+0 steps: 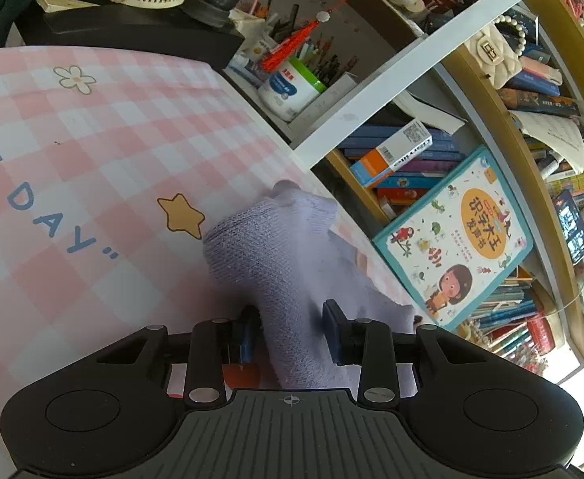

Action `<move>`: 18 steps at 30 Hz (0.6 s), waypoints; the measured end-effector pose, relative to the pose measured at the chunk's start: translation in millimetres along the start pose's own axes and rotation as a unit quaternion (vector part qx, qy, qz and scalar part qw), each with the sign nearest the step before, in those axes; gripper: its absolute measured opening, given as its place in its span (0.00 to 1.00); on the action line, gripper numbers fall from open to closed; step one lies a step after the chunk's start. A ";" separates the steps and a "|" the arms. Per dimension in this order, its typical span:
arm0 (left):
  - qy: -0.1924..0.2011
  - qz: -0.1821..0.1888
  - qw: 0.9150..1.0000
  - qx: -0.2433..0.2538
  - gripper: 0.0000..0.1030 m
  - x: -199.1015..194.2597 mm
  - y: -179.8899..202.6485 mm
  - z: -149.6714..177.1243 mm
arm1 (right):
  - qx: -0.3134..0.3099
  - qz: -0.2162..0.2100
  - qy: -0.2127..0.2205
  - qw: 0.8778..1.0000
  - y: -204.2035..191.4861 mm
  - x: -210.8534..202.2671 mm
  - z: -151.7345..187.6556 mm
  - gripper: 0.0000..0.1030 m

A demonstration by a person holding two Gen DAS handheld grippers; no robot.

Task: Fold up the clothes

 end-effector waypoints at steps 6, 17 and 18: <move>-0.002 0.008 1.000 -0.003 0.33 -0.7 -0.6 -0.6 | 0.011 -0.007 -0.002 1.000 2.0 0.2 0.0 0.42; -0.004 0.026 1.000 -0.015 0.33 -2.5 -2.3 -2.3 | 0.009 -0.006 -0.002 1.000 0.7 1.0 0.4 0.42; -0.004 0.026 1.000 -0.014 0.31 -2.6 -2.4 -2.3 | 0.008 -0.006 -0.002 1.000 0.5 1.0 0.3 0.42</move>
Point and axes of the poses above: each gripper's, at about its wrist camera, not at the fingertips, and x roughly the way its jaws point, y to its right, z to its underside, the point moved 9 cm from there along x, roughly the way its jaws point, and after that the axes turned 14 degrees about z, right-handed, at the moved point
